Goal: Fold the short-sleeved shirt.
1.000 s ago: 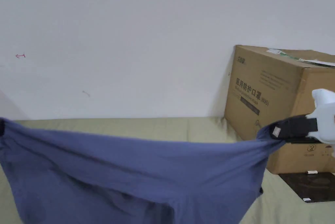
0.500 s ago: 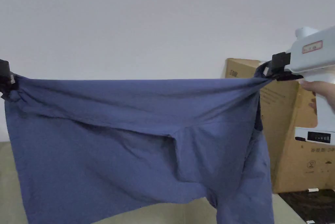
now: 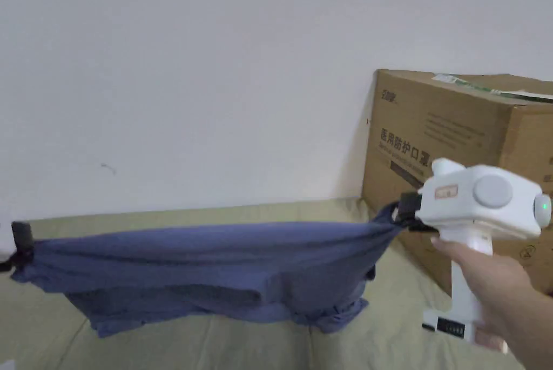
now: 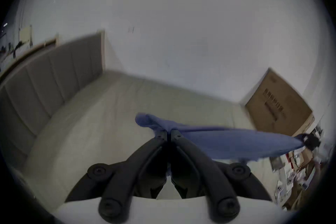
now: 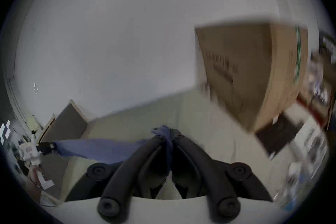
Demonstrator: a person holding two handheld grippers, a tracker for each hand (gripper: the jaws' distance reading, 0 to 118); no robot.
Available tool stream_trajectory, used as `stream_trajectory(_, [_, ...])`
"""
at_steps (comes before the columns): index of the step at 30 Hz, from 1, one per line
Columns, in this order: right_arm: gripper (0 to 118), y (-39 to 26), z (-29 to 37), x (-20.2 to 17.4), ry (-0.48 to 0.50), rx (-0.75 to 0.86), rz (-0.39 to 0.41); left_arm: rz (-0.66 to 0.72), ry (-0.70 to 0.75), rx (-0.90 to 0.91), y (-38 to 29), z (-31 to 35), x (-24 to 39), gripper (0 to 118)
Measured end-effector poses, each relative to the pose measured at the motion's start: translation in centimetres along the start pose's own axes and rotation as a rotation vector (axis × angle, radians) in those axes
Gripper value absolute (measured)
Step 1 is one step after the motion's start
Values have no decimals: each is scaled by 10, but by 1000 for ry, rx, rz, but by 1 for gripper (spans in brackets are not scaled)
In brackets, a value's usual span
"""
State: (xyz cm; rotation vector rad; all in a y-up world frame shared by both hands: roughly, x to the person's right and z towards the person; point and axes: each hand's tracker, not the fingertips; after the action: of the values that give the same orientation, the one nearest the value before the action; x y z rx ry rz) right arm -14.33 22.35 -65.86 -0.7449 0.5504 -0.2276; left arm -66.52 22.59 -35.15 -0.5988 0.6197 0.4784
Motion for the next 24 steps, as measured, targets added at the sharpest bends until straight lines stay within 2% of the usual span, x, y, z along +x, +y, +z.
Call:
stream_trajectory(3, [1,-100,-45,68,-86,-255,-59,-25,10,-232,-90,-39,-34,1])
stream_trajectory(5, [1,-158,-46,102,-88,-346,-109,-22,33,-321,-142,-46,-58,1])
stream_trajectory(7, [1,-202,-34,122,-101,-409,-120,-15,21,-398,-182,-42,-82,1])
stream_trajectory(8, [1,-214,-23,130,-58,-418,-130,-9,20,-410,-197,-34,-93,1])
stream_trajectory(10, [1,-234,5,136,-41,-419,-135,-12,-15,-429,-218,-13,-106,1])
stream_trajectory(13, [1,-250,45,146,-32,-459,-104,-108,-38,-485,-242,25,-114,1])
stream_trajectory(18, [1,-280,104,152,-59,-599,-33,-78,-55,-658,-272,83,-126,1])
stream_trajectory(19, [1,-284,111,154,-86,-623,-42,-97,-64,-678,-277,91,-126,1])
stream_trajectory(20, [1,-288,119,157,-115,-645,-88,-112,-72,-703,-282,99,-126,1])
stream_trajectory(21, [1,-291,127,161,-106,-650,-144,-105,-66,-710,-288,106,-127,1])
stream_trajectory(22, [1,-294,133,163,-97,-651,-165,-100,-64,-722,-291,111,-128,1])
stream_trajectory(24, [1,-296,141,162,-99,-655,-131,-102,-76,-725,-294,118,-129,1])
